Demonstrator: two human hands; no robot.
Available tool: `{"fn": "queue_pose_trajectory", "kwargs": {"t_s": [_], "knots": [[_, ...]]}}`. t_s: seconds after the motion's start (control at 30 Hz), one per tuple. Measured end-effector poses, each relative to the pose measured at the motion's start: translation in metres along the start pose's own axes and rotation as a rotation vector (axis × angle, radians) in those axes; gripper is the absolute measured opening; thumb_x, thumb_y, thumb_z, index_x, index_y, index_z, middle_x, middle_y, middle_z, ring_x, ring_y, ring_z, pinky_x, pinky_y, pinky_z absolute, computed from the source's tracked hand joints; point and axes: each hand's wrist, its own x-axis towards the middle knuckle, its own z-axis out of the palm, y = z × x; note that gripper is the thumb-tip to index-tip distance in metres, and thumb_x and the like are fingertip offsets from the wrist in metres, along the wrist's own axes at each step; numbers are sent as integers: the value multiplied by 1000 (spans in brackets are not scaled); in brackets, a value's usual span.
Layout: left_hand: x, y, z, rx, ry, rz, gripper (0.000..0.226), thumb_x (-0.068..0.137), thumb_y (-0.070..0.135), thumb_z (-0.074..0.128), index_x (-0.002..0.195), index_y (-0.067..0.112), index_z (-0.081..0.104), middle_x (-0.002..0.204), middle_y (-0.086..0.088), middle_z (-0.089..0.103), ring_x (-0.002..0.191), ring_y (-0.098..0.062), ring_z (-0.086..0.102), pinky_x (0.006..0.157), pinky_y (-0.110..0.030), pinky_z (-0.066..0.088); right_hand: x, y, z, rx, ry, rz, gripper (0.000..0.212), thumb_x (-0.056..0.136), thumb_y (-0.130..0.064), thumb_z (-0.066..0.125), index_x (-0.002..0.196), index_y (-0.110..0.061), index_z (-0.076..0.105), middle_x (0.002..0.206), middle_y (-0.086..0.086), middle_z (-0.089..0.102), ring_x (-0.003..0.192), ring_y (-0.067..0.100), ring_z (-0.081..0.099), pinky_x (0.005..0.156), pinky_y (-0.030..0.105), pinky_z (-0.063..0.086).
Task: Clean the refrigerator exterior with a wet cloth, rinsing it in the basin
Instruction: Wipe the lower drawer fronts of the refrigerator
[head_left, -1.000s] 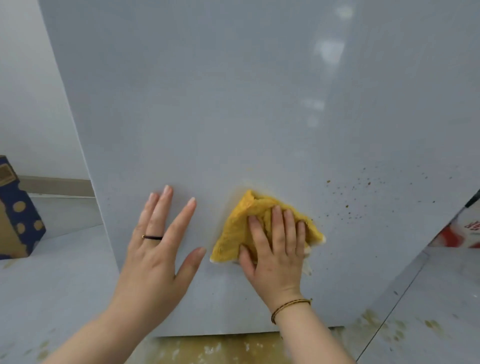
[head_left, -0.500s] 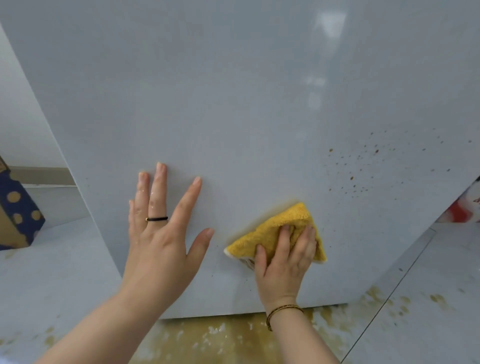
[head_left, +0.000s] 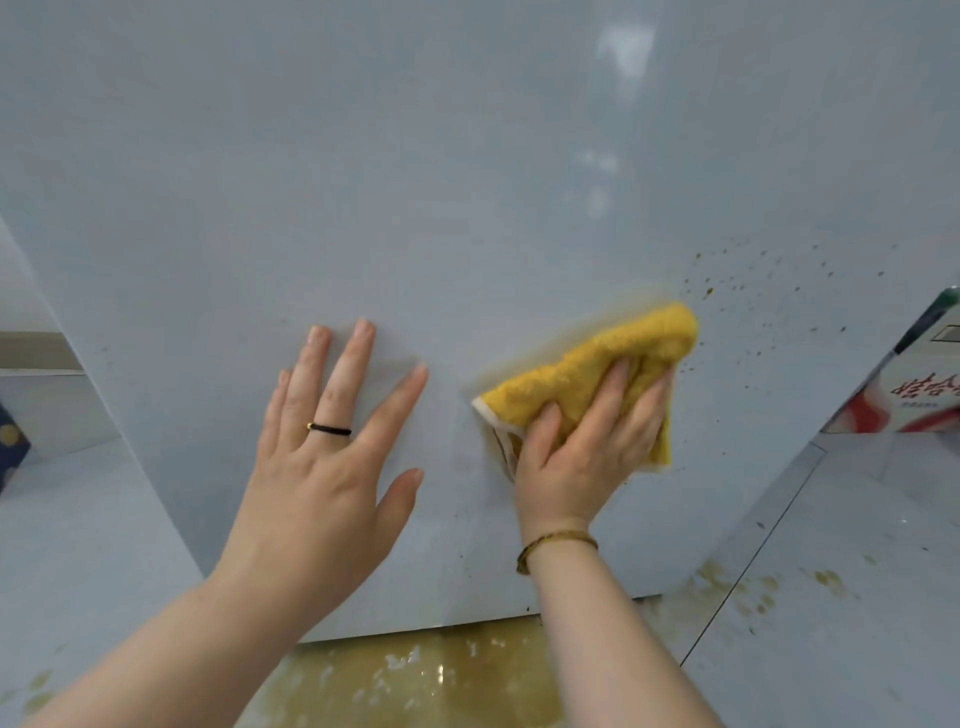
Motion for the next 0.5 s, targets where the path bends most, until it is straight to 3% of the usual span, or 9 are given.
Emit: {"fn": "queue_pose_trajectory", "kwargs": {"t_s": [0.1, 0.17, 0.2, 0.27, 0.37, 0.43, 0.5], "knots": [[-1, -1, 0, 21, -16, 29, 59, 77, 40, 35, 133, 22, 33, 147, -11, 15, 140, -23, -7, 106, -40, 11, -17, -2, -2, 105, -13, 343, 61, 94, -47, 24, 140, -6, 25, 143, 34, 22, 130, 35, 20, 107, 40, 15], [-1, -2, 2, 47, -25, 49, 59, 76, 39, 35, 132, 20, 34, 146, -13, 16, 141, -22, -12, 106, -41, 8, 1, -16, 2, 175, 61, 559, 64, 89, -38, 31, 140, 0, 29, 144, 34, 22, 131, 44, 23, 106, 42, 14], [-1, -2, 3, 63, -25, 55, 59, 76, 38, 36, 132, 19, 34, 146, -14, 16, 141, -25, -11, 108, -41, 5, 15, -23, 1, 178, 94, 546, 63, 87, -34, 33, 137, 3, 33, 142, 35, 23, 129, 48, 26, 105, 40, 15], [-3, -3, 5, 82, -6, 65, 61, 76, 39, 39, 133, 18, 33, 150, -12, 11, 142, -23, -15, 112, -36, -3, 45, -30, -3, 153, 133, 287, 56, 88, -32, 38, 134, 1, 38, 137, 38, 31, 125, 47, 29, 103, 37, 18], [-2, -5, 9, 102, -30, 99, 86, 64, 37, 75, 136, 19, 30, 154, 1, -14, 140, -19, -20, 113, -33, -9, 79, -6, -6, 34, 126, -144, 50, 94, -44, 27, 129, -9, 36, 132, 37, 39, 123, 37, 30, 105, 38, 24], [-2, -6, 9, 127, -71, 97, 103, 51, 33, 85, 136, 19, 30, 152, 3, -19, 140, -20, -20, 114, -35, -9, 82, 12, -9, -30, 147, -132, 55, 95, -46, 22, 129, -5, 36, 131, 37, 40, 122, 36, 32, 103, 39, 26], [-3, -6, 10, 163, -47, 100, 92, 61, 40, 78, 137, 19, 29, 152, 2, -19, 140, -21, -19, 114, -36, -9, 70, 21, -6, -2, 195, 100, 59, 94, -40, 28, 132, 3, 39, 133, 38, 37, 124, 40, 34, 102, 37, 24]]}}
